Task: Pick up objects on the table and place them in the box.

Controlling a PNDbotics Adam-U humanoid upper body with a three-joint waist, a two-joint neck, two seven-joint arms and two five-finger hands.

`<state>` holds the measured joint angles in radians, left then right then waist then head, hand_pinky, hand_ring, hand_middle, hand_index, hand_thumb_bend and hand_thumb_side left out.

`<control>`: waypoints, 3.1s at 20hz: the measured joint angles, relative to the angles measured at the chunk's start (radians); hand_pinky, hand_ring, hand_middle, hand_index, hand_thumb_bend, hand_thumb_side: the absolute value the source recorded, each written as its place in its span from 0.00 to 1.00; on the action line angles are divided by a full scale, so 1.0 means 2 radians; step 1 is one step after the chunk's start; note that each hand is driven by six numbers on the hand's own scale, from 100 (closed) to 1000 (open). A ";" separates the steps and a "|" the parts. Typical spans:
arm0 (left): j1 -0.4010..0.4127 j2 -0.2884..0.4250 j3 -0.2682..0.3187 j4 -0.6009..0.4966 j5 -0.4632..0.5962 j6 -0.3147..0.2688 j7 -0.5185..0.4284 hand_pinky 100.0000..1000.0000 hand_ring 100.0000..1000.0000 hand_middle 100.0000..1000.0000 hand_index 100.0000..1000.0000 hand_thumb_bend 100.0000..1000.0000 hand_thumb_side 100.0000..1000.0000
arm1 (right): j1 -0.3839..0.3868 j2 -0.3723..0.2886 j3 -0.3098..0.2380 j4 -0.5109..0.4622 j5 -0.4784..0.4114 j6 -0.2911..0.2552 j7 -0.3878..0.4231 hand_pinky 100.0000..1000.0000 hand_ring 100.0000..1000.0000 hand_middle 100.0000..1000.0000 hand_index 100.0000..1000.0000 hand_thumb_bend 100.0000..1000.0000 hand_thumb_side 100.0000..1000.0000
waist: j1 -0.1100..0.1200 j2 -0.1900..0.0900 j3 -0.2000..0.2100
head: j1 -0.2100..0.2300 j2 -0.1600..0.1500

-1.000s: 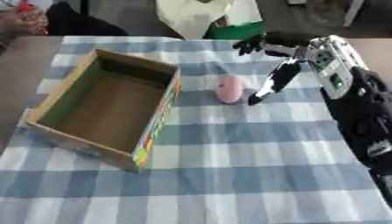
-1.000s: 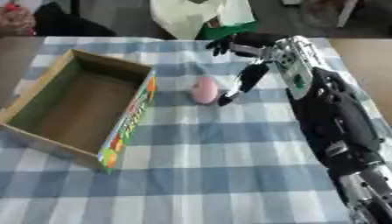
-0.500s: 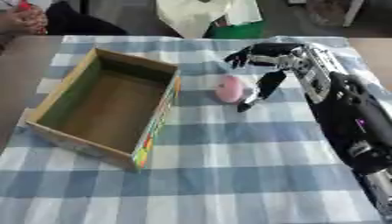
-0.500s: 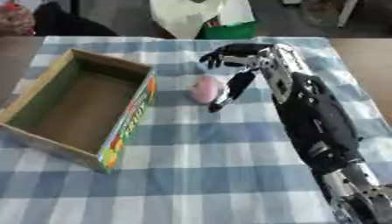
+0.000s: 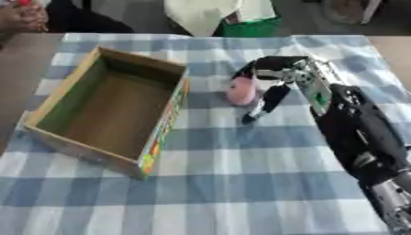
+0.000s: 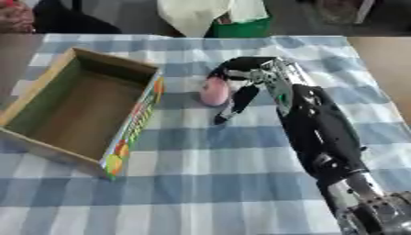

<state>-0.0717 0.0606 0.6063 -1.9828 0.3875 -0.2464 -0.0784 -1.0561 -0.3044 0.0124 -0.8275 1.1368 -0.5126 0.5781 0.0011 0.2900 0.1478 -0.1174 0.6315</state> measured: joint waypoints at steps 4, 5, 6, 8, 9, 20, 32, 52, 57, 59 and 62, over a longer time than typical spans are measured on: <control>0.000 0.000 0.000 0.000 0.000 0.000 0.000 0.45 0.32 0.61 0.73 0.10 0.52 | 0.000 0.000 0.001 0.000 0.002 -0.003 -0.011 0.76 0.78 0.66 0.85 0.47 0.58 | 0.000 0.001 0.000 | 0.000 0.000; 0.000 0.000 0.000 0.000 0.000 0.000 -0.001 0.45 0.32 0.61 0.73 0.10 0.52 | -0.001 0.000 0.003 0.000 0.003 -0.004 -0.013 0.76 0.78 0.66 0.84 0.43 0.60 | 0.000 0.001 0.000 | 0.000 0.000; 0.000 0.000 0.000 0.000 0.000 0.000 -0.001 0.45 0.32 0.61 0.73 0.10 0.52 | -0.002 0.000 0.003 0.000 0.003 -0.004 -0.016 0.76 0.78 0.65 0.83 0.38 0.61 | 0.000 0.001 0.000 | 0.000 0.000; 0.000 0.000 0.000 0.000 0.000 0.000 -0.001 0.45 0.32 0.62 0.73 0.10 0.52 | -0.004 0.000 0.004 0.000 0.004 -0.003 -0.022 0.75 0.77 0.65 0.82 0.30 0.58 | 0.000 0.001 -0.001 | 0.000 0.000; 0.000 0.000 0.000 0.000 0.000 0.000 -0.002 0.45 0.32 0.62 0.73 0.10 0.52 | -0.004 0.000 0.004 0.000 0.006 -0.003 -0.025 0.75 0.77 0.64 0.82 0.27 0.56 | 0.000 0.001 -0.001 | 0.000 0.000; 0.000 -0.004 0.000 0.000 0.000 0.000 -0.004 0.45 0.32 0.62 0.73 0.10 0.51 | -0.004 0.000 0.006 0.004 0.006 -0.012 -0.071 0.68 0.66 0.53 0.71 0.00 0.39 | 0.000 0.003 -0.002 | 0.000 0.000; 0.000 -0.004 0.000 0.000 0.000 0.002 -0.006 0.46 0.32 0.62 0.73 0.10 0.51 | -0.004 0.000 0.014 -0.003 -0.043 -0.005 -0.114 0.68 0.63 0.57 0.70 0.00 0.39 | 0.000 0.003 -0.002 | 0.000 0.000; -0.001 -0.003 -0.007 0.000 0.004 0.003 -0.010 0.45 0.32 0.62 0.73 0.09 0.51 | -0.073 0.032 0.056 -0.065 -0.121 -0.031 -0.145 0.73 0.66 0.63 0.75 0.00 0.45 | -0.005 -0.005 0.020 | -0.017 0.000; -0.011 0.005 -0.013 0.000 0.013 0.000 -0.013 0.45 0.32 0.61 0.73 0.09 0.52 | -0.084 0.073 0.057 -0.064 -0.118 -0.028 -0.145 0.72 0.65 0.63 0.75 0.00 0.45 | -0.010 -0.005 0.038 | -0.032 0.000; -0.016 0.008 -0.015 0.000 0.017 -0.003 -0.015 0.44 0.32 0.61 0.73 0.09 0.53 | -0.084 0.092 0.057 -0.064 -0.109 -0.026 -0.147 0.72 0.65 0.63 0.75 0.00 0.47 | -0.011 -0.004 0.043 | -0.036 -0.002; -0.021 0.011 -0.019 0.000 0.026 -0.007 -0.015 0.44 0.33 0.60 0.72 0.08 0.54 | -0.083 0.119 0.057 -0.064 -0.087 -0.024 -0.153 0.72 0.65 0.63 0.75 0.00 0.45 | -0.014 -0.003 0.050 | -0.043 -0.005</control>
<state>-0.1141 0.0836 0.5688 -1.9828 0.4389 -0.2614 -0.1089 -1.2222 -0.0672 0.1269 -0.9558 0.9636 -0.5610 0.2712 -0.0266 0.2831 0.2479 -0.2026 0.6216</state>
